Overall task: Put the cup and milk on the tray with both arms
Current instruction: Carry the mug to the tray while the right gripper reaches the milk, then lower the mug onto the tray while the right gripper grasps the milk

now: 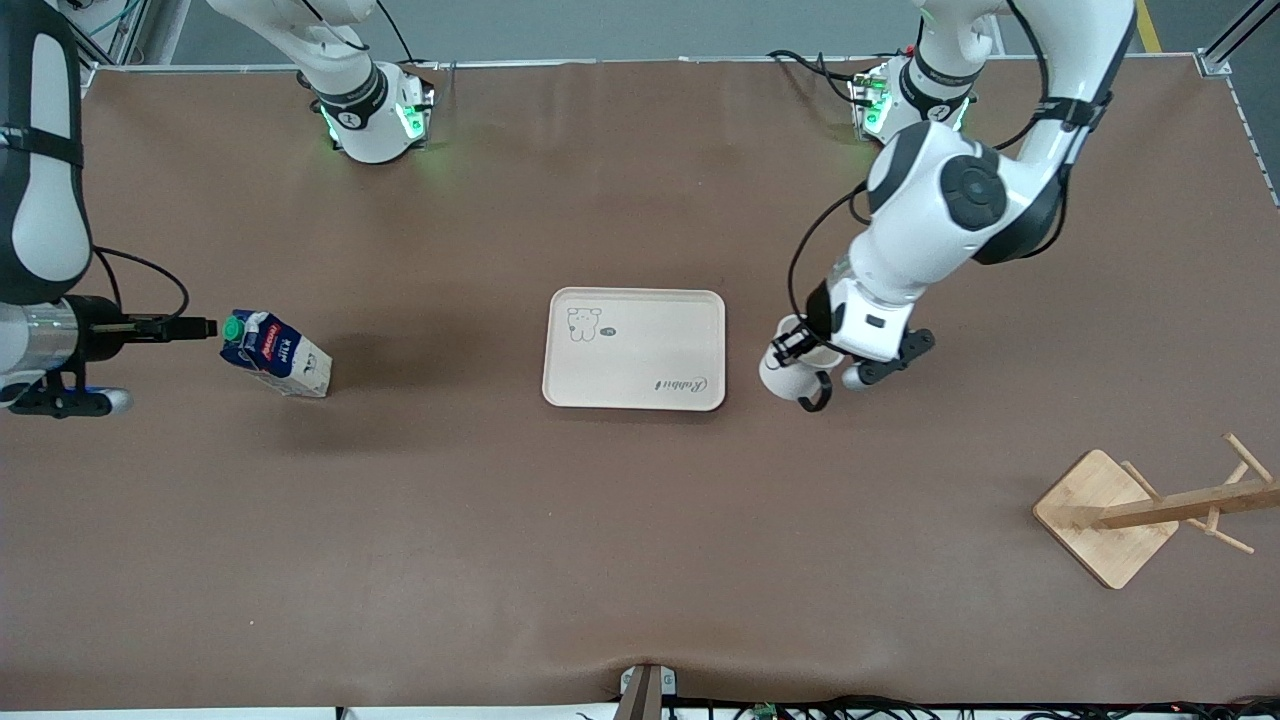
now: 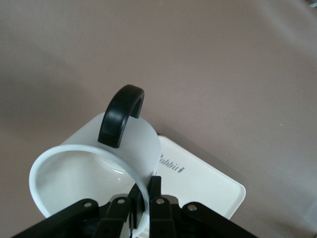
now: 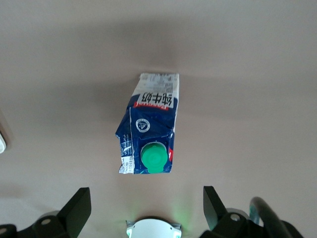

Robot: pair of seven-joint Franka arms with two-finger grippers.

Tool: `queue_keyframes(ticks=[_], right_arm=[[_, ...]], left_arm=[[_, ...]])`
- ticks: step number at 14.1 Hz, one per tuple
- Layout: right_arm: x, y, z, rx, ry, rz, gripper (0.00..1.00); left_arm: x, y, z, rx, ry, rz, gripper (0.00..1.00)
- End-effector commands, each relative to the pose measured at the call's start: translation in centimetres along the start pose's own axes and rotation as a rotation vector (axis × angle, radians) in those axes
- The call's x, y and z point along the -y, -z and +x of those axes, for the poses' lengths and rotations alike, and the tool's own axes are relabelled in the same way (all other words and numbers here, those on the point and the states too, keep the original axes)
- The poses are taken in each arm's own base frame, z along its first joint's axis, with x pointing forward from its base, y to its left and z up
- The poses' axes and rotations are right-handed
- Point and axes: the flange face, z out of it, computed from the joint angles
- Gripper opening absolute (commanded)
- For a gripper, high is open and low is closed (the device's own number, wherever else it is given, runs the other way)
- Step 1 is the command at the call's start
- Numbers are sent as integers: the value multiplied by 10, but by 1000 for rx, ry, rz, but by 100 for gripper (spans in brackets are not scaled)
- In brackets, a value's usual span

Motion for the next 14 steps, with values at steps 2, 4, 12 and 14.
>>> queue_keyframes(ticks=[2,4,12,14], right_arm=[[4,-21,1,35,-7,18,100],[4,-22,2,22,-6,14,100],[21,-55,-9,-64,10,-12,100],[27,-65,-10,-49,18,-16,100]], left_arm=[[-21,-39,-42,-2,169,79,0],[-33,-64,-64,26,247,126,0],[-59,-148,-106,83,448,221,0],[-54,-159,-107,89,454,250,0]])
